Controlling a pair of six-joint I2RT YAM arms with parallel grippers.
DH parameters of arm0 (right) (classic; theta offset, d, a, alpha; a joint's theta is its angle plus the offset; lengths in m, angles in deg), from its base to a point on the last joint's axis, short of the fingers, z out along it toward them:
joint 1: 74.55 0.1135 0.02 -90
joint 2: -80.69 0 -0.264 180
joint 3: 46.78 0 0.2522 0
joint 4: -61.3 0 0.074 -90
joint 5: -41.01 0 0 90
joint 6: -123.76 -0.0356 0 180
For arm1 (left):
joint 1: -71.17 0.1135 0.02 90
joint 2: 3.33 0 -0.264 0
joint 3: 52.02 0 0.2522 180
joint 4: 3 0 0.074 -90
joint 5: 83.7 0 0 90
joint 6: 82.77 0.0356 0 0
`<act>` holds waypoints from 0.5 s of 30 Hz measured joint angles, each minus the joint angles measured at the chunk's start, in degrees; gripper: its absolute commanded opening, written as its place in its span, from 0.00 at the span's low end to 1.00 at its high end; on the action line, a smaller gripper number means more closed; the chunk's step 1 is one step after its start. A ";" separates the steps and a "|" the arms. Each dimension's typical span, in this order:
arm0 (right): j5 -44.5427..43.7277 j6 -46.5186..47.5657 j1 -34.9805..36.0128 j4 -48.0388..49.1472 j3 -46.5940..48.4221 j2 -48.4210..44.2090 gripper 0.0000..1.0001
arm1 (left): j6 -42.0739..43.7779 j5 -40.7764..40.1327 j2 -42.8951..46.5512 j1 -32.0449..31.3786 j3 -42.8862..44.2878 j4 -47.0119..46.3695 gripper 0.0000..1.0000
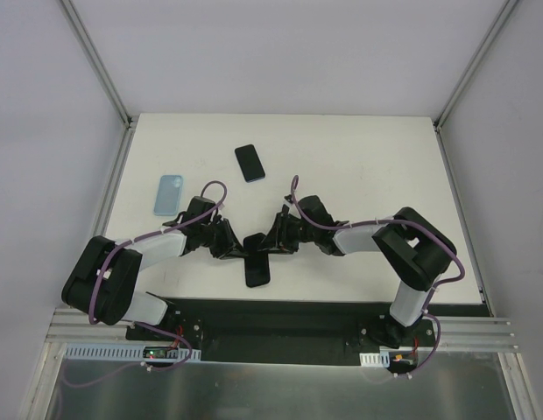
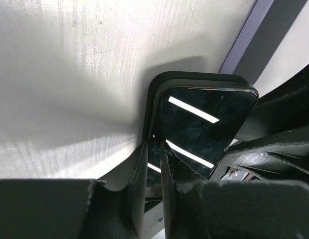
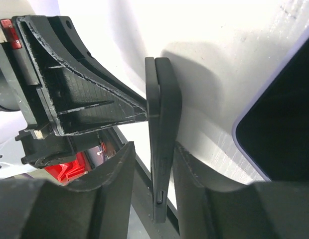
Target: Put the phone into the phone case
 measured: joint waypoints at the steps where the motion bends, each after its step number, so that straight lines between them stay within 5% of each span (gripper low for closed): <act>1: -0.04 0.33 0.00 -0.50 0.00 0.00 0.33 | 0.00 0.04 0.00 -0.02 0.00 -0.02 0.14; 15: -1.46 8.94 0.42 -13.60 4.96 -1.05 0.08 | -0.07 0.20 -0.02 -0.07 -0.31 -0.44 0.19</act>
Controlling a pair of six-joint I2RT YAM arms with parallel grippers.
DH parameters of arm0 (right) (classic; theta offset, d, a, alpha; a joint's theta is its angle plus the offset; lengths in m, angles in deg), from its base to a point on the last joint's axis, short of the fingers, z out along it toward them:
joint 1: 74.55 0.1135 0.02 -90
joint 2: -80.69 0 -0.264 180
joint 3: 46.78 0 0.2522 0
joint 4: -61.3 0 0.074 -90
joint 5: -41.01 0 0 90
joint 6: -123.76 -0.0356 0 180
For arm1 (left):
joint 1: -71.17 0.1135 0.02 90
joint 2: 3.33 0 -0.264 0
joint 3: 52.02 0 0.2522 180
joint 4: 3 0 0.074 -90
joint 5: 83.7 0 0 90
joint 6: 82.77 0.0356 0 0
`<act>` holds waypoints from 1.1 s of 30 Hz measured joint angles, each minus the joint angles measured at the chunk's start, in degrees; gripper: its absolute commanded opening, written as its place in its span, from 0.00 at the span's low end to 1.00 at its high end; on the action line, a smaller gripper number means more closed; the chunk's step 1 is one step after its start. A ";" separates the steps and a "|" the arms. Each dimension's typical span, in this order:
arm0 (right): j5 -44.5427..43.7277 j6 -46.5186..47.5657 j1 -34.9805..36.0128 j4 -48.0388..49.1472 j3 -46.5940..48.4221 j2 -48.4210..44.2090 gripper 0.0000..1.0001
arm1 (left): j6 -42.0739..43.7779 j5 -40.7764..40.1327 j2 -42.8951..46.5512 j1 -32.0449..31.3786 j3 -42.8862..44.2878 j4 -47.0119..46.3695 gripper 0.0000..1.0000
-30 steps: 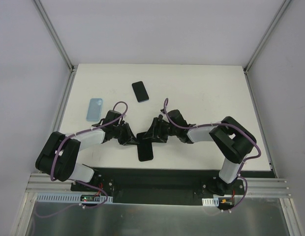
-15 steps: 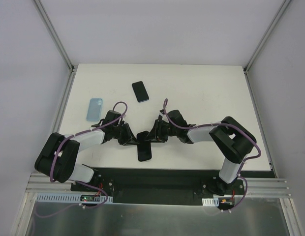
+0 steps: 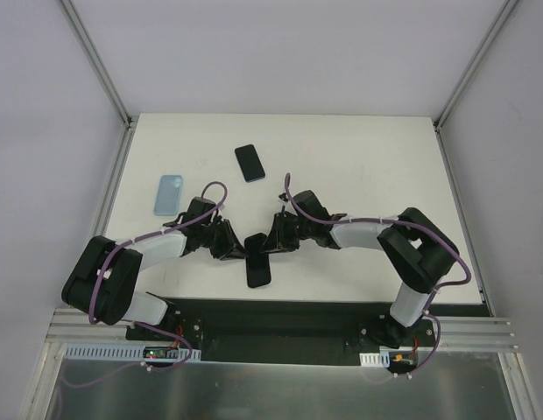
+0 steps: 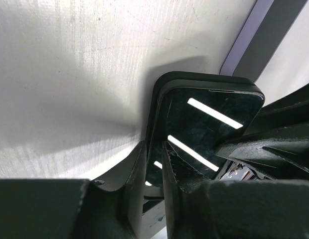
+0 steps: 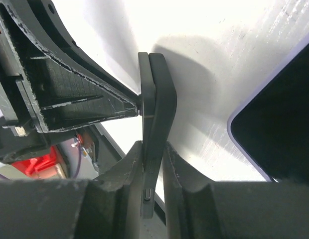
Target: Put the phone into the phone case
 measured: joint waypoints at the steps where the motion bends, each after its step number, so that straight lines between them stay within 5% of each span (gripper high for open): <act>1: -0.07 0.96 0.02 -1.09 0.52 -0.13 0.07 | 0.00 0.04 0.00 0.00 -0.02 0.02 0.23; 7: -0.02 8.22 -0.31 -7.19 2.19 -2.80 0.04 | 0.42 1.07 2.05 1.57 -0.02 2.23 0.44; 11: 1.25 12.96 -1.95 -9.62 2.05 -5.64 0.03 | 2.23 3.39 7.89 6.10 0.00 3.74 0.68; 15: 3.48 16.24 -4.90 -10.45 0.46 -10.73 0.04 | 4.63 7.17 13.68 8.28 0.87 4.33 0.76; 24: 12.87 16.87 -7.96 -6.78 -0.13 -19.67 0.03 | 3.39 20.57 19.30 8.28 1.33 -7.76 0.79; 33: 17.46 12.79 -7.96 -2.56 -0.13 -21.79 0.04 | -3.93 28.63 18.01 8.22 -2.58 -23.78 0.70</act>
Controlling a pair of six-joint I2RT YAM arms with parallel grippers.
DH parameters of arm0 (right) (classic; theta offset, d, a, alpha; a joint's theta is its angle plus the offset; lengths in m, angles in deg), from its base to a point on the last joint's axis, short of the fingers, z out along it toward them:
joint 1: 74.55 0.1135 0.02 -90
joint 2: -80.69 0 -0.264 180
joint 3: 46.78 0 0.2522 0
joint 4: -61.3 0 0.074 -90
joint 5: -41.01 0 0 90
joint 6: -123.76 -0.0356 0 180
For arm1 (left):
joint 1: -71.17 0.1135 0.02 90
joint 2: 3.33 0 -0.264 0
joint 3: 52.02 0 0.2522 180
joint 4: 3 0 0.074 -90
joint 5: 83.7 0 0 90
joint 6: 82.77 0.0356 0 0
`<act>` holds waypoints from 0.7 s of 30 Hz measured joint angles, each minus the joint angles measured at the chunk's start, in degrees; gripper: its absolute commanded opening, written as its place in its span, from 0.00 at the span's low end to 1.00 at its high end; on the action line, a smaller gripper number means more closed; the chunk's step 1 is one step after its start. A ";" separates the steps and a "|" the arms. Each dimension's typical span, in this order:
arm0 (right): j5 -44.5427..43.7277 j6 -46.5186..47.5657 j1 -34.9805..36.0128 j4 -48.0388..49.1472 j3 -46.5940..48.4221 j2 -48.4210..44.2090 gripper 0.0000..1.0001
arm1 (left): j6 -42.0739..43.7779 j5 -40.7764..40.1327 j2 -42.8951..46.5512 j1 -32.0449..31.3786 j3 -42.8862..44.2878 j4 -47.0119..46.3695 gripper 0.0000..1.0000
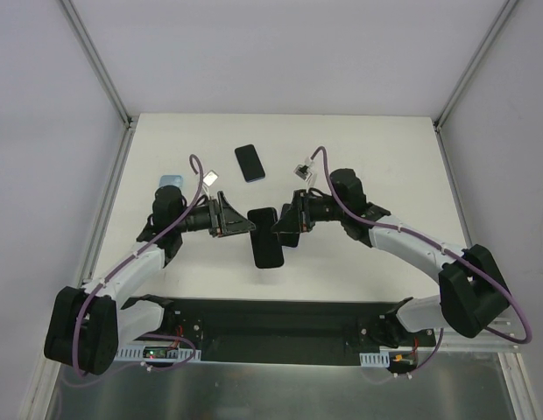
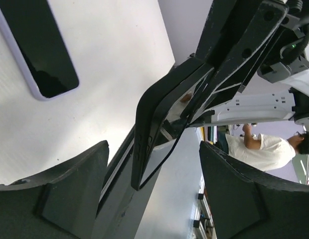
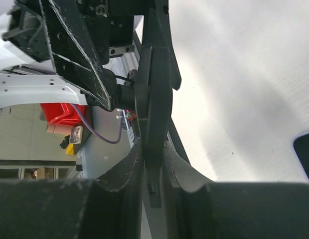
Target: Put the phone into the phone case
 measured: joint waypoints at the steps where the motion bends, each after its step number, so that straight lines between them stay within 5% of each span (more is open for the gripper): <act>1: 0.42 -0.81 0.00 1.05 0.00 0.00 0.04 | -0.52 0.37 -0.02 -0.09 0.00 -1.14 0.69; 5: 1.57 -3.93 0.00 5.05 -0.09 0.00 0.04 | -2.43 1.01 -0.81 -0.94 -0.09 -5.68 0.57; 9: 2.64 -6.69 0.00 8.11 -0.35 0.00 0.06 | -4.90 1.03 -2.97 -2.32 -1.01 -10.03 0.32; 16: 2.64 -9.03 -0.85 8.83 -1.18 0.02 0.27 | -10.86 2.86 -4.79 -2.82 -3.74 -21.07 0.02; 21: 2.71 -11.32 -1.40 10.05 -1.22 0.02 0.46 | -12.72 4.00 -4.92 -2.97 -3.76 -25.20 0.00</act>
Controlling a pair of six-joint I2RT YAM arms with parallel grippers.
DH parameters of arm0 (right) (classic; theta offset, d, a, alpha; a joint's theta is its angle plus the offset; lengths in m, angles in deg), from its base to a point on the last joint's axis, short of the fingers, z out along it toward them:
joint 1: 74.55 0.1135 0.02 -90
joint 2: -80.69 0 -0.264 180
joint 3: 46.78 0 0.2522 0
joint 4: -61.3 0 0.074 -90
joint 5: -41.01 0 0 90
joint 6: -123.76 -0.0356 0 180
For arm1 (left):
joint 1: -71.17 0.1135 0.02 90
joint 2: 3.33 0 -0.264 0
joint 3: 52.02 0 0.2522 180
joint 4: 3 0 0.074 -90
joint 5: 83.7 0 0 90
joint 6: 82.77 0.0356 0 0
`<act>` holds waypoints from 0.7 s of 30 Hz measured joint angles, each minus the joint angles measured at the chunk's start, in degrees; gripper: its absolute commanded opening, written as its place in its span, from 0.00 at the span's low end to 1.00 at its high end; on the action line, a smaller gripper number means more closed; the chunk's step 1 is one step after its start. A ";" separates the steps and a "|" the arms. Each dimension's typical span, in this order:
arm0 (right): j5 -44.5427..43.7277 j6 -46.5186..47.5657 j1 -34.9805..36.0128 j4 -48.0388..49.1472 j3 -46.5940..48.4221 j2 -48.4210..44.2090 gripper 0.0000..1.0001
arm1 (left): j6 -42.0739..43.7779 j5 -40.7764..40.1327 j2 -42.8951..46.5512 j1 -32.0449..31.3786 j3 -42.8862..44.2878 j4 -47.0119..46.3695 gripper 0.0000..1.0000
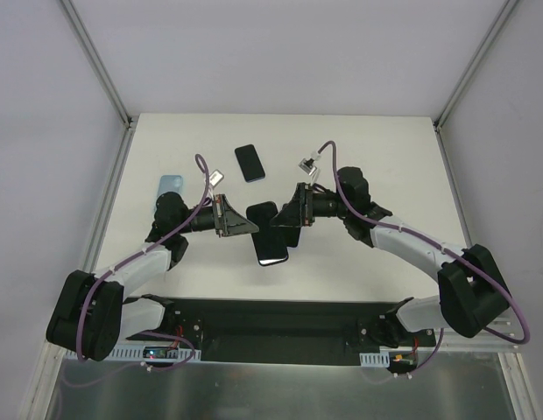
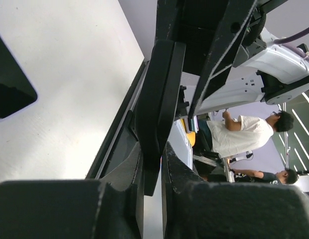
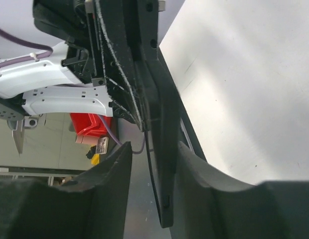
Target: Put the phone into the phone case
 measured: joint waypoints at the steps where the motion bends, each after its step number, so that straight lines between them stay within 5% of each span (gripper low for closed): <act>1: 0.26 -0.24 0.02 0.42 0.00 0.00 0.51 | -0.17 0.02 0.00 -0.04 -0.04 -0.37 0.00; 14: 4.31 -9.14 -0.48 10.29 1.01 2.60 0.63 | -2.45 1.99 0.20 -0.07 -1.16 -5.16 0.00; 17: 4.87 -11.17 -0.52 12.74 1.84 4.46 0.57 | -2.91 2.91 0.20 -0.09 -1.57 -5.31 0.00; 21: 4.98 -12.39 -0.74 13.84 2.12 5.55 0.30 | -3.21 3.28 0.24 -0.09 -1.77 -5.88 0.00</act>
